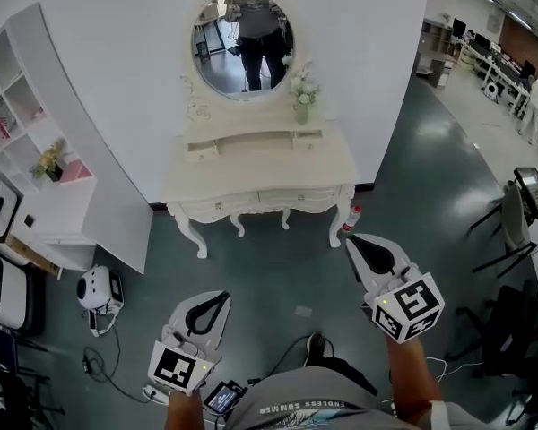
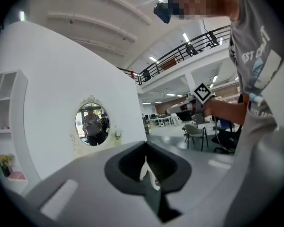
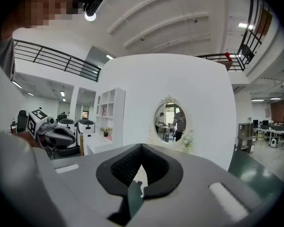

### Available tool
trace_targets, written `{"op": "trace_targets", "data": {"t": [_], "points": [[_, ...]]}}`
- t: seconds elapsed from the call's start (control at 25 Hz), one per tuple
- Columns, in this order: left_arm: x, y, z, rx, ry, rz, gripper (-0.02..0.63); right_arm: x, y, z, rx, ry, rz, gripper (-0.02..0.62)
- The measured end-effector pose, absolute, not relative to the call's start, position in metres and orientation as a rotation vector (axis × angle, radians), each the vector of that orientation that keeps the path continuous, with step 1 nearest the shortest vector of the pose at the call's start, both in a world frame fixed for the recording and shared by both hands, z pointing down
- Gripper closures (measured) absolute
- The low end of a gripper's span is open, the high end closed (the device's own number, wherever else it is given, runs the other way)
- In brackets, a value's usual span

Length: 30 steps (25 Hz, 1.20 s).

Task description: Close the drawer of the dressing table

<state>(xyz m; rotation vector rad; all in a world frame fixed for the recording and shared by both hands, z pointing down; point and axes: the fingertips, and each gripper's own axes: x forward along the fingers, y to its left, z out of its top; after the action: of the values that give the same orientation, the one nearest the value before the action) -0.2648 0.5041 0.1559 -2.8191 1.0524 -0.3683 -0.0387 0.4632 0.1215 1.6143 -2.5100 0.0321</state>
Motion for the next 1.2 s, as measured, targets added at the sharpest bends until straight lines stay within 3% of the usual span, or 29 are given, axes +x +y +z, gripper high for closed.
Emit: {"op": "trace_targets", "data": {"t": [1.2], "points": [[-0.095, 0.344, 0.153, -2.766, 1.063, -0.507, 0.603, 0.115, 0.295, 0.155, 1.550, -2.595, 0.148, 0.595]]}}
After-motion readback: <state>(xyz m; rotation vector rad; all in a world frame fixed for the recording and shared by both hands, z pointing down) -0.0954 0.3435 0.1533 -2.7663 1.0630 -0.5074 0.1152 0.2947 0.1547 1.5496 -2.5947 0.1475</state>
